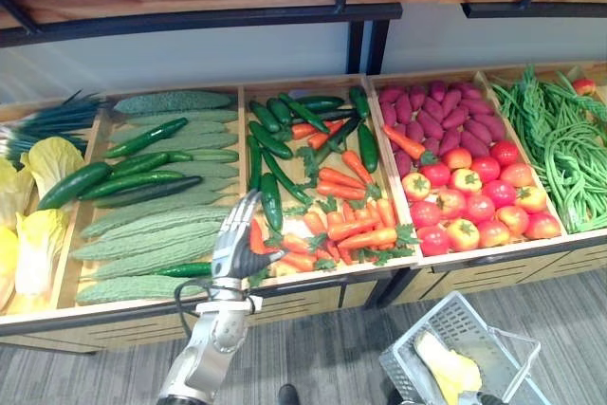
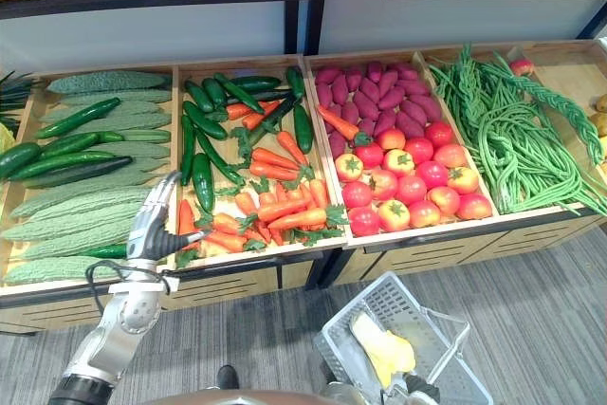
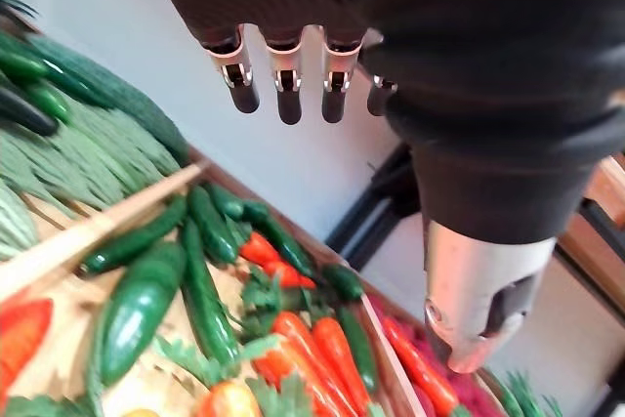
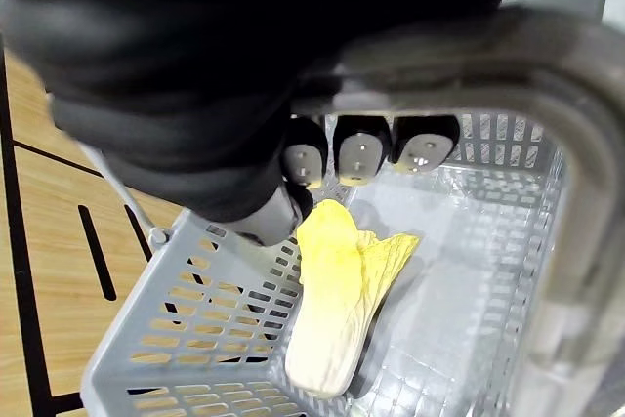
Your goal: Pick vegetable in the basket
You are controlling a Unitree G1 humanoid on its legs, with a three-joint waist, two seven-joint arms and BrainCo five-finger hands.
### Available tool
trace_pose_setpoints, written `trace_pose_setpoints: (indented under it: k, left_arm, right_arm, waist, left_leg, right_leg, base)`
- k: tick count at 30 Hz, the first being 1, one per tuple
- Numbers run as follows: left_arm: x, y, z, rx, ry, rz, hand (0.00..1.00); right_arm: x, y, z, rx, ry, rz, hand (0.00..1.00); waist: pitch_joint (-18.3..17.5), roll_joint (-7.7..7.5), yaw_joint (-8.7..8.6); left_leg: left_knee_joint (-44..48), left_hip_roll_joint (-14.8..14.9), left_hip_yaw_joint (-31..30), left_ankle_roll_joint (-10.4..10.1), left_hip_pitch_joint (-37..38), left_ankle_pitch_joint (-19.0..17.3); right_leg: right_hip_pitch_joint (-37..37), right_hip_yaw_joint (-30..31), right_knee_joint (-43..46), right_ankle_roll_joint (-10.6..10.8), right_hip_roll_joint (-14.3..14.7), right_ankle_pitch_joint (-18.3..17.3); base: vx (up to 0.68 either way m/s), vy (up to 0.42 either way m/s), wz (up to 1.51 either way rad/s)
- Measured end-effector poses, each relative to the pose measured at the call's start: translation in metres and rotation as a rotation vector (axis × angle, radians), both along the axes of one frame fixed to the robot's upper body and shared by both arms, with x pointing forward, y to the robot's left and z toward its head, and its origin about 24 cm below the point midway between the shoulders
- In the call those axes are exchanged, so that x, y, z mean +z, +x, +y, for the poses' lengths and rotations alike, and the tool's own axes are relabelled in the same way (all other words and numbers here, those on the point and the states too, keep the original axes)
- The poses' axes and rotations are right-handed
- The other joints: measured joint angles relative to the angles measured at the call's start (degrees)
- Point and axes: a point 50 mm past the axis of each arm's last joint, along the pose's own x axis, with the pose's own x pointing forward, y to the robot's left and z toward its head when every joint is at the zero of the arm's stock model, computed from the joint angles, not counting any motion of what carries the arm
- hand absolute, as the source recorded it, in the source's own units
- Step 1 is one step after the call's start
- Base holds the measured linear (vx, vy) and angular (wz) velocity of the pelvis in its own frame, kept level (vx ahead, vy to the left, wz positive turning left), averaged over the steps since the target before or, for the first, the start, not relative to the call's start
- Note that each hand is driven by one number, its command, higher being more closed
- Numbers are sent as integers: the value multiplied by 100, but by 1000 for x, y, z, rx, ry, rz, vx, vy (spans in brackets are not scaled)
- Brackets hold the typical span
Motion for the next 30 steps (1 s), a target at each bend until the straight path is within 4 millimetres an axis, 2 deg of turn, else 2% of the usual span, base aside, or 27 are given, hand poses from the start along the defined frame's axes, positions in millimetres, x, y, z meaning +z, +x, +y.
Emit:
trace_pose_setpoints:
  k: [4,6,12,13,20,27,30]
  left_arm:
    - [-9,10,-11,-97,51,84,0]
    - [-12,15,-16,-141,78,120,0]
    - [-17,24,-19,-186,105,180,0]
    - [-17,26,-19,-195,112,194,0]
    - [-23,37,-9,-181,130,266,0]
    - [-43,36,-2,-146,157,365,0]
    - [-44,39,1,-128,165,379,0]
  right_arm:
    - [2,7,-2,18,-13,-20,100]
    - [4,8,-4,28,-18,-25,100]
    - [5,8,-10,68,-40,-5,100]
    - [5,9,-10,82,-43,-3,100]
    - [5,6,-13,91,-46,5,100]
    - [6,-1,-17,84,-61,11,100]
    - [7,-1,-17,78,-61,10,100]
  waist:
    - [-28,43,-10]
    - [-61,95,-138]
    - [-100,170,-182]
    - [-107,180,-253]
    - [-135,227,-296]
    - [-152,252,-295]
    - [-157,253,-293]
  left_leg:
    - [31,1,195,-16,99,-18]
    - [33,-8,238,-16,114,-18]
    - [33,-8,542,-20,298,-21]
    - [33,-8,617,-21,299,-21]
    - [32,33,782,-36,354,-93]
    - [0,41,786,-40,357,-135]
    - [2,48,794,-40,326,-135]
  right_leg:
    - [-44,259,-7,-6,15,58]
    - [-51,295,-16,-7,9,64]
    - [-71,622,-47,-58,27,119]
    - [-81,670,-85,-61,34,157]
    - [-165,875,-122,-52,96,294]
    - [-201,896,-139,-42,97,321]
    - [-238,905,-134,-16,104,337]
  base:
    - [55,-10,-32]
    - [47,-14,-14]
    - [6,-15,-31]
    - [-41,-16,-18]
    - [-74,-24,-17]
    - [-81,-18,-2]
    - [0,0,0]
